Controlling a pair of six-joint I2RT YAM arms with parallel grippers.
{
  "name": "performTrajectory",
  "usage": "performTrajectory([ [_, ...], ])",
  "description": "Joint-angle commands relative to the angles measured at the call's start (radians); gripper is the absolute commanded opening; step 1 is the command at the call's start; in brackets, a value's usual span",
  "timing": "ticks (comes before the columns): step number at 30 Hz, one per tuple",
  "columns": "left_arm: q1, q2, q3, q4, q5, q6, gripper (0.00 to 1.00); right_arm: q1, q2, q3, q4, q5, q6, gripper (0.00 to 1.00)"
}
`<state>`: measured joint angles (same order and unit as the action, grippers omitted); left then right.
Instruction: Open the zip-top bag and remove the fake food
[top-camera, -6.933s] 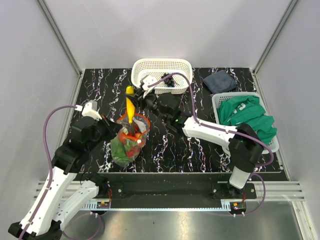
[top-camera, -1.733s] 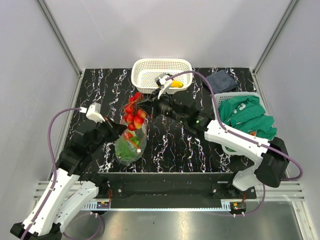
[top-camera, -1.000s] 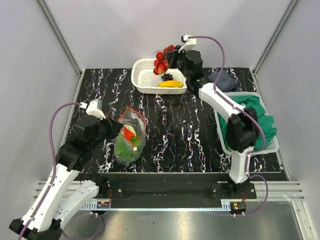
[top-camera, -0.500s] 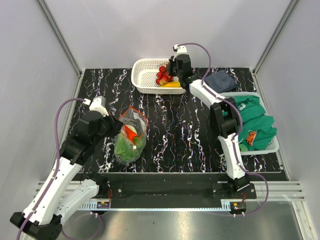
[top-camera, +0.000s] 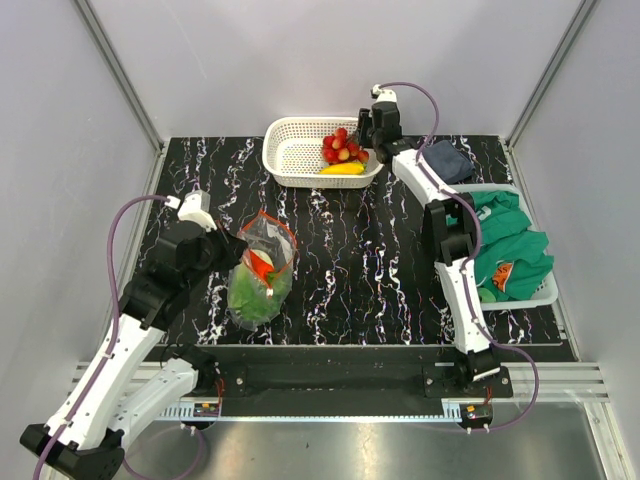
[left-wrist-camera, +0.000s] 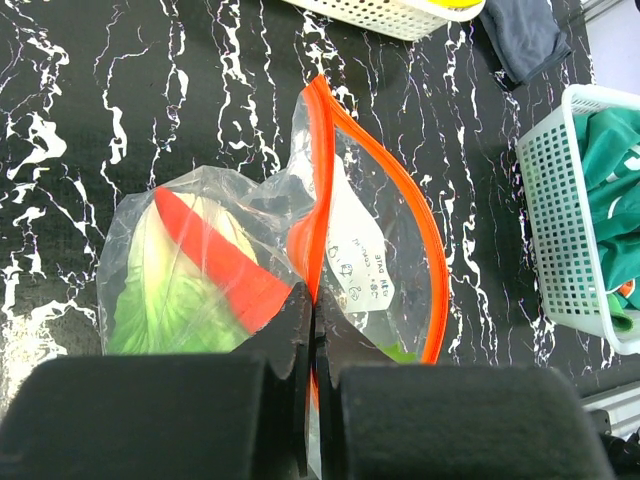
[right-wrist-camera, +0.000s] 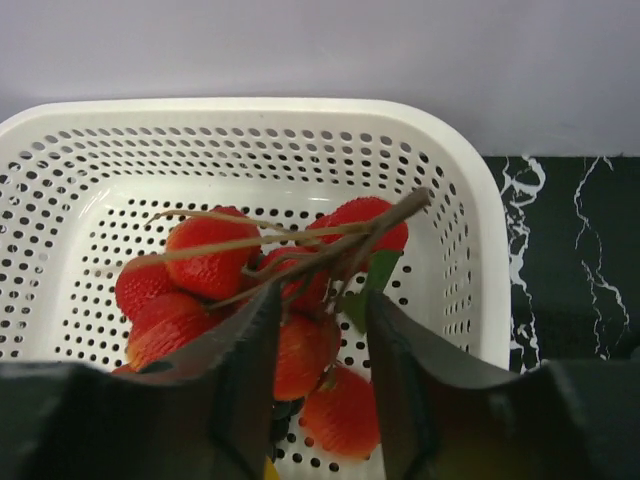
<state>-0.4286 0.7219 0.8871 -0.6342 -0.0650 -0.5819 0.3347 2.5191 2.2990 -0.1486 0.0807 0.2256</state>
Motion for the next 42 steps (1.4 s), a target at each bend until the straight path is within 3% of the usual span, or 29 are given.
performTrajectory([
  [1,-0.001,-0.01,-0.005,0.062,0.002,-0.016,0.0,0.004,0.014,0.141,-0.094,-0.065,-0.002,0.53],
  [5,-0.001,-0.016,0.007,0.051,0.004,-0.022,0.0,0.006,-0.049,0.136,-0.126,-0.065,-0.008,0.68],
  [12,-0.001,-0.004,0.026,0.036,0.019,-0.047,0.0,0.006,-0.247,0.01,-0.19,-0.056,0.003,0.81],
  [18,-0.001,0.002,0.026,0.033,0.024,-0.059,0.0,0.015,-0.454,-0.197,-0.207,-0.283,0.063,0.82],
  [22,-0.001,0.001,0.032,0.036,0.024,-0.061,0.0,0.064,-0.577,-0.306,-0.207,-0.381,0.147,0.73],
  [30,-0.002,0.007,0.046,0.041,0.048,-0.078,0.0,0.285,-0.814,-0.542,-0.243,-0.412,0.144,0.68],
  [33,-0.001,0.001,0.056,0.039,0.048,-0.078,0.0,0.389,-0.867,-0.611,-0.236,-0.44,0.153,0.57],
  [39,-0.001,-0.016,0.05,0.045,0.051,-0.091,0.0,0.506,-0.882,-0.71,-0.226,-0.426,0.155,0.35],
  [42,-0.001,-0.024,0.032,0.056,0.053,-0.104,0.0,0.527,-0.856,-0.746,-0.21,-0.456,0.166,0.34],
])
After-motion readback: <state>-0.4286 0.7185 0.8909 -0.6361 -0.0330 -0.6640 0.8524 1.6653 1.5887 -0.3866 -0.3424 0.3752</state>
